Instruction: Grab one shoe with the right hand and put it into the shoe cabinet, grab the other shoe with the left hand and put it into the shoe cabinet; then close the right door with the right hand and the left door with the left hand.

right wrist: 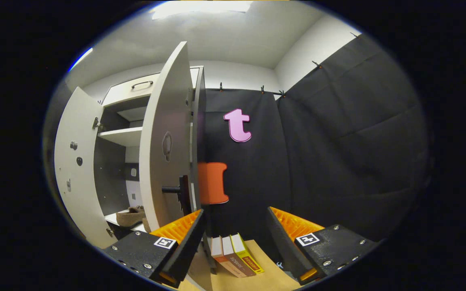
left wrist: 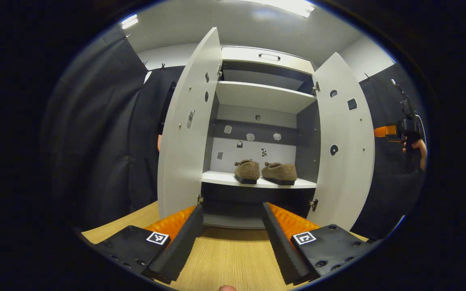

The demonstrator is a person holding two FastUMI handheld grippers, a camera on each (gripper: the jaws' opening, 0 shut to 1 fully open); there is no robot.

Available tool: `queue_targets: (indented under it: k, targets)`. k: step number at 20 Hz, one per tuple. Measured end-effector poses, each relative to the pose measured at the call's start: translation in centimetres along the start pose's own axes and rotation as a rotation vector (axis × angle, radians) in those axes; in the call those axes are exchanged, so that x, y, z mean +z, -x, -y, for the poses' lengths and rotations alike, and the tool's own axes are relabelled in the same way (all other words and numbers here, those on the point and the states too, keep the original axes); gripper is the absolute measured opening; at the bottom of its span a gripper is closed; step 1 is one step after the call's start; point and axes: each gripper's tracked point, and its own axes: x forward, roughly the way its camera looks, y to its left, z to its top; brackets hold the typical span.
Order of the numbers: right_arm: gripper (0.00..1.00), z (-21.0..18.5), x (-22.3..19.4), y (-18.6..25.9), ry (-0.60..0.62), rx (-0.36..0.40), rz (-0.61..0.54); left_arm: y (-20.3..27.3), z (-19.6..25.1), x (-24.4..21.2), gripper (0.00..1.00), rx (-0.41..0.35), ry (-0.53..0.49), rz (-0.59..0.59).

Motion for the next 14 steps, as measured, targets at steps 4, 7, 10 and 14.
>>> queue_targets:
  k: [4,7,10,14]
  targets:
    - [0.91,-0.4,0.2,-1.1,0.03,-0.003,0.012,0.2,0.6,0.0,0.95,-0.001,-0.008,-0.003]
    - [0.9,-1.5,0.4,-0.6,0.068,0.01,0.027,0.3,0.9,0.0,0.95,-0.006,0.004,-0.001]
    - [0.89,-4.2,0.4,0.2,0.1,0.043,0.022,0.4,0.8,-0.1,0.95,0.0,0.003,-0.014]
    - [0.89,-9.9,-0.2,0.9,0.061,0.157,-0.004,0.6,0.6,-0.2,0.95,0.001,0.001,-0.014]
